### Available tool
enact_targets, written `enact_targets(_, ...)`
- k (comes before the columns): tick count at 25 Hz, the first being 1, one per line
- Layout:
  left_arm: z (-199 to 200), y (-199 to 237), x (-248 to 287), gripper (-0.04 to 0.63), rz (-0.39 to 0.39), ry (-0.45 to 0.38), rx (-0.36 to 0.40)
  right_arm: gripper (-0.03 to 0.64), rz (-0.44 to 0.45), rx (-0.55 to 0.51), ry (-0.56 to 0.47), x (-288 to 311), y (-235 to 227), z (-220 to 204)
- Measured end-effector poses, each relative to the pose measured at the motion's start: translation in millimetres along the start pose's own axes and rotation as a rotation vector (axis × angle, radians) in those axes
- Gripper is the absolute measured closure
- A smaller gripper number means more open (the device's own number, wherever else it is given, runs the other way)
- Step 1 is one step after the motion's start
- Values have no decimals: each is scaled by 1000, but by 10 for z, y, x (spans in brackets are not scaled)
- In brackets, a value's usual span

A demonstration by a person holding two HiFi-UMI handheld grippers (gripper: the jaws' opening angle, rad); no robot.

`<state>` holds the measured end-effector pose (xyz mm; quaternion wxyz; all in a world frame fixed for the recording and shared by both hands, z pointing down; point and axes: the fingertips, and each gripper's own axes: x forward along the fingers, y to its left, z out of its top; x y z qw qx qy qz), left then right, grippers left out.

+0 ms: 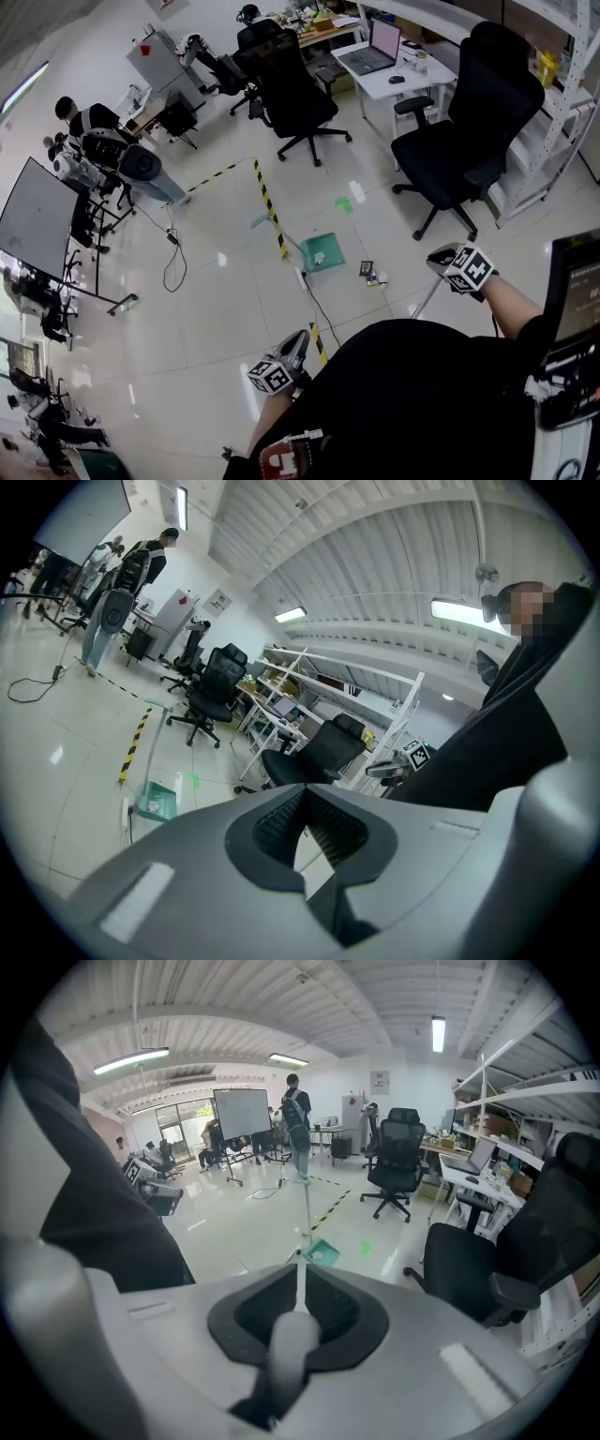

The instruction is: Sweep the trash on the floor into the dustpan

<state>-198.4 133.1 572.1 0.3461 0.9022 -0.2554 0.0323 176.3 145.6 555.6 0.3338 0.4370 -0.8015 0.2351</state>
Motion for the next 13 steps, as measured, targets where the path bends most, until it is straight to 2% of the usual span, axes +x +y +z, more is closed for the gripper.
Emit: enact_targets(13, -61, 121, -9, 594, -15, 2, 6, 592, 0, -1, 16, 111, 62, -47)
